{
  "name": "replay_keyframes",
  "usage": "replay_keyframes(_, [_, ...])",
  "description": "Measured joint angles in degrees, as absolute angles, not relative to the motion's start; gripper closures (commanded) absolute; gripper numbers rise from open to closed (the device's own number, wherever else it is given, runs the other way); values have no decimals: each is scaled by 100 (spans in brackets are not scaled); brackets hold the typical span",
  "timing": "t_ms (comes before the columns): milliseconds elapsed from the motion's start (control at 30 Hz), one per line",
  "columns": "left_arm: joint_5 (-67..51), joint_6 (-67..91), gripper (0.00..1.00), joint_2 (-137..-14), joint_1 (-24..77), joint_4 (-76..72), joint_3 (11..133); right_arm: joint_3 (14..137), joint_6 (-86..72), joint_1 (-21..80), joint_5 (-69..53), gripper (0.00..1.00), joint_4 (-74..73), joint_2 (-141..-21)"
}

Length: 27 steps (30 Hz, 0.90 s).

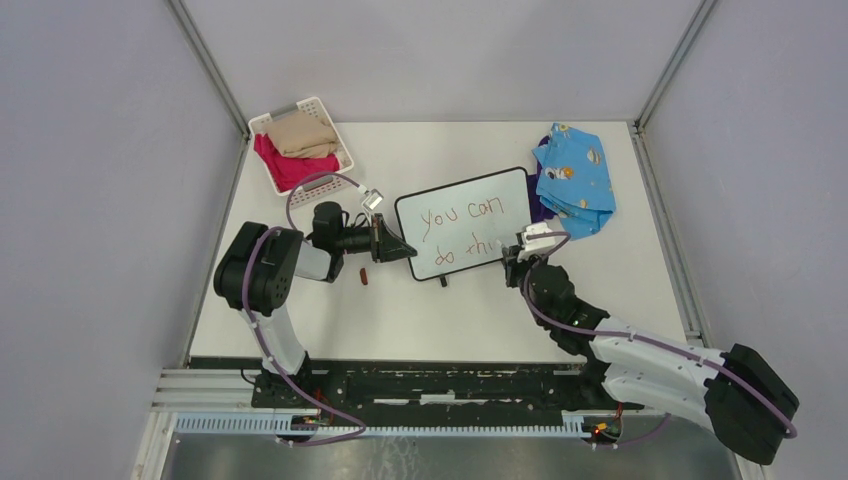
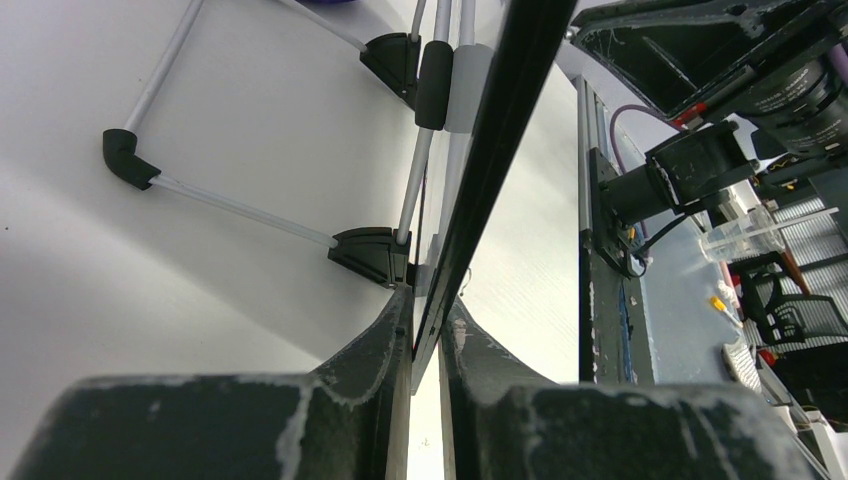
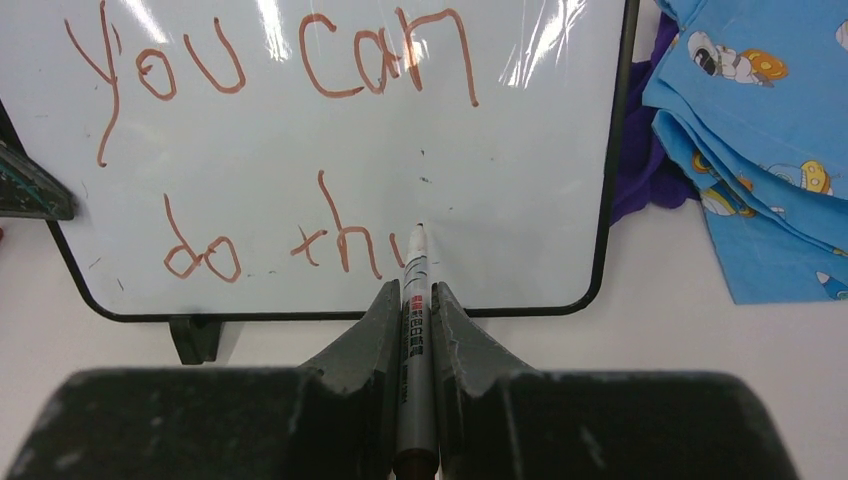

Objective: Write a sentence on the whiteboard

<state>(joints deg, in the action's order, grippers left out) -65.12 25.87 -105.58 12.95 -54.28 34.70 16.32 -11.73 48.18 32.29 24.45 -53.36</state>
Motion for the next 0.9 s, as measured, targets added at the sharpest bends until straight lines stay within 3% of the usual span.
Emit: replay_keyframes(900, [-6519, 2556, 98, -10536, 1306, -5231, 3529, 2047, -1013, 4600, 3234, 100, 2375, -5935])
